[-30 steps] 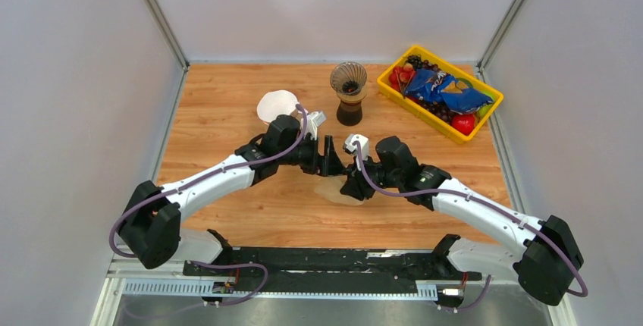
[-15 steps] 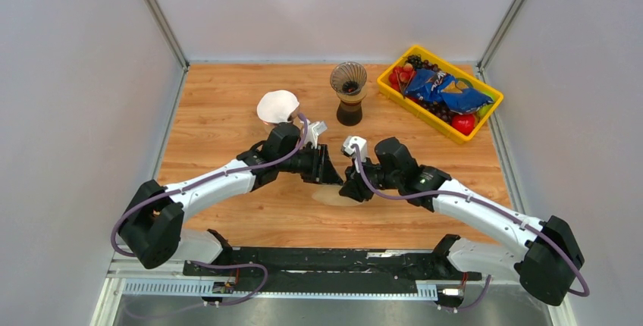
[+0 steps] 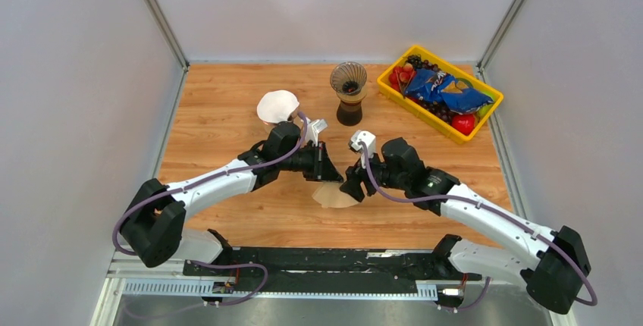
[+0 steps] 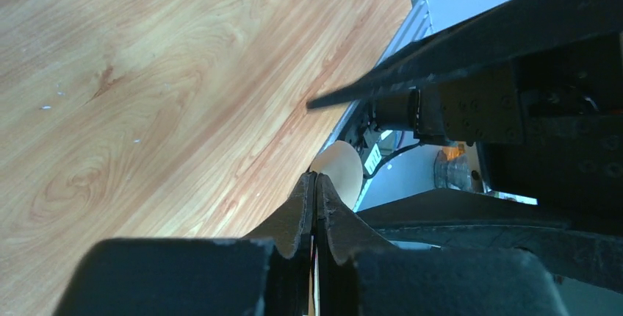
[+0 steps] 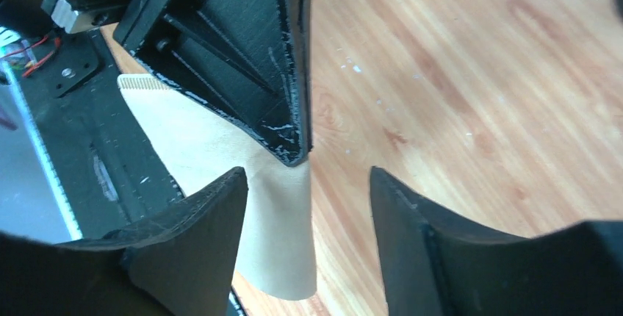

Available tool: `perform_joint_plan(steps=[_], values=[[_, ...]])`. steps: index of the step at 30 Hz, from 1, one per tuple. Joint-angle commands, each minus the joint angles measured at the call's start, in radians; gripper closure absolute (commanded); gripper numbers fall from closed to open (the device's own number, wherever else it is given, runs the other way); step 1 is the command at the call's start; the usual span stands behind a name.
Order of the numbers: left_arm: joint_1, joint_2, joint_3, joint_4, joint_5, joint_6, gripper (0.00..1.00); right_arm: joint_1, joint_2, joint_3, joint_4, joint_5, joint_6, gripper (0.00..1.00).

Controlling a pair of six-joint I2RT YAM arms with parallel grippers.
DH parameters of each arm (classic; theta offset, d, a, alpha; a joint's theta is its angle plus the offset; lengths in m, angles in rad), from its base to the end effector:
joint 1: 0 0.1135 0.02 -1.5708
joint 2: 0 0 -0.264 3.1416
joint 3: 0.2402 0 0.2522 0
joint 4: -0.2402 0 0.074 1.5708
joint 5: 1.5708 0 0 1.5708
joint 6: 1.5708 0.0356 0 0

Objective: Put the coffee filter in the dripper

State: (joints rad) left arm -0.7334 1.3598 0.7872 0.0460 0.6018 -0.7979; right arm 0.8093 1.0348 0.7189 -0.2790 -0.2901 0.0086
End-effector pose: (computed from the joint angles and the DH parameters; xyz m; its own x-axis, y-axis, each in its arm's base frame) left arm 0.2038 -0.2107 0.2374 -0.9160 0.0311 -0.3999 0.3718 0.4397 -0.8176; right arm 0.1487 0.1707 0.2608 -0.3941 -0.4014 -0.8268 -0.8537 0.4932 0.1674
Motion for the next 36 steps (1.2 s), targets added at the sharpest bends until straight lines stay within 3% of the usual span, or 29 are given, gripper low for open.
perform_joint_plan(steps=[1,3,5,11,18,24,29,36], values=[[-0.003,-0.007,-0.002,0.042,-0.053,-0.029,0.99,0.005,-0.061,0.008,0.026,0.182,0.069,0.30],[-0.004,-0.020,0.002,0.038,-0.097,-0.041,1.00,0.004,-0.097,-0.008,0.026,0.332,0.136,0.19],[-0.003,-0.039,0.007,0.032,-0.143,-0.050,1.00,0.002,-0.149,-0.041,0.026,0.499,0.226,0.02],[-0.003,-0.100,0.031,-0.024,-0.309,-0.055,1.00,-0.005,-0.312,-0.160,0.026,0.653,0.406,0.00],[-0.003,-0.191,0.023,-0.025,-0.446,-0.059,1.00,-0.014,-0.389,-0.234,0.034,0.526,0.494,0.00],[-0.003,-0.243,-0.013,0.047,-0.475,-0.098,1.00,-0.013,-0.395,-0.330,0.240,0.315,0.490,0.00],[-0.002,-0.264,-0.087,0.180,-0.445,-0.130,1.00,-0.012,-0.384,-0.349,0.339,0.381,0.555,0.00],[-0.002,-0.249,-0.105,0.235,-0.398,-0.140,1.00,-0.013,-0.377,-0.327,0.390,0.414,0.565,0.00]])
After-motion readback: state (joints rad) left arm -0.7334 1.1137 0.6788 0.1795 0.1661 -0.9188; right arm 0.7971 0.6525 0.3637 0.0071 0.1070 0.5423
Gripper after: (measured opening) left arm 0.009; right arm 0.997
